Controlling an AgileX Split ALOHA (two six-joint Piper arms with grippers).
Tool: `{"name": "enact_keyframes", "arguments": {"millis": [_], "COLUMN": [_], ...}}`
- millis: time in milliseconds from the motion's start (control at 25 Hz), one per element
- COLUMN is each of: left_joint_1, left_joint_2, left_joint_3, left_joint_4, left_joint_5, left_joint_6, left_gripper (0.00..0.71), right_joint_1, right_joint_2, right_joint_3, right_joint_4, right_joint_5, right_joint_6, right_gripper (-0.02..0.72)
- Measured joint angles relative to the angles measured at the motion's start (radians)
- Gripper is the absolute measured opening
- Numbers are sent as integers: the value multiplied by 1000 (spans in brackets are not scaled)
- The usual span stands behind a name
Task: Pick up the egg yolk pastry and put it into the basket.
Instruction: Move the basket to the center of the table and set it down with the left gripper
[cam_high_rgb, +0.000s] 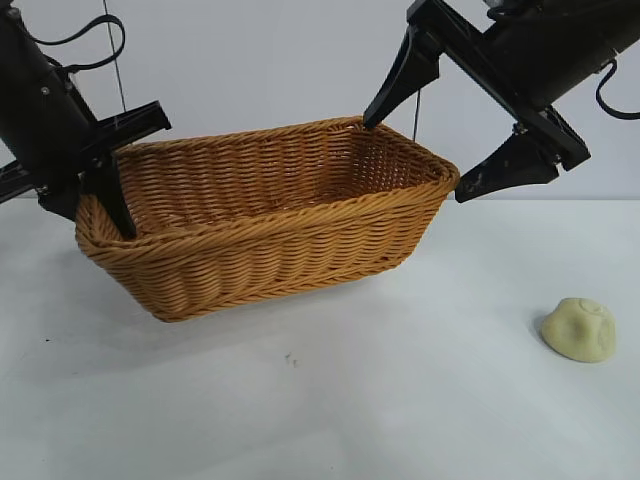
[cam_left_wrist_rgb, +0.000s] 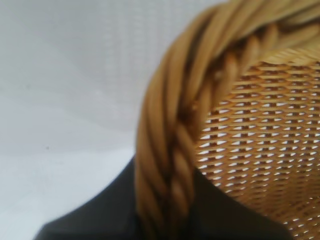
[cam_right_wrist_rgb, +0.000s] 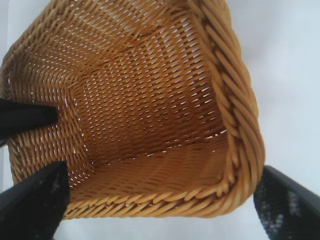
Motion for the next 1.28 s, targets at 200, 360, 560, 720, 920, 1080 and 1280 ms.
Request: {"name": "enact_keyframes", "arguments": {"millis": [200,360,560,720,920,1080,1280], "left_joint_1": [1,3,35,67,101,99,60], "left_joint_2": [69,72,72,76,79,79,79], "left_joint_3": [-96,-101,-101,-101,-101,-101,-101], "left_joint_4": [-2,-5,-20,-7,-30,-45,-16], "left_joint_5": [65,30,-24,-38,-55,-16,-1], "left_joint_6": [112,139,125,124,119,170,190], "left_gripper": [115,115,108,108,108,108,108], "right_joint_1": [-3,-3,-3,-3,-3,-3,-3], "right_joint_2": [0,0,0,0,0,0,0], "right_joint_3": [0,1,0,0,0,0,0], "right_joint_4": [-19,-20,8,18,19,20,21], "right_joint_5": [29,32,22,18,17,17,17], "right_joint_6": [6,10,8,7,7,5,5], "right_gripper": [694,694,694,694,694,694,694]}}
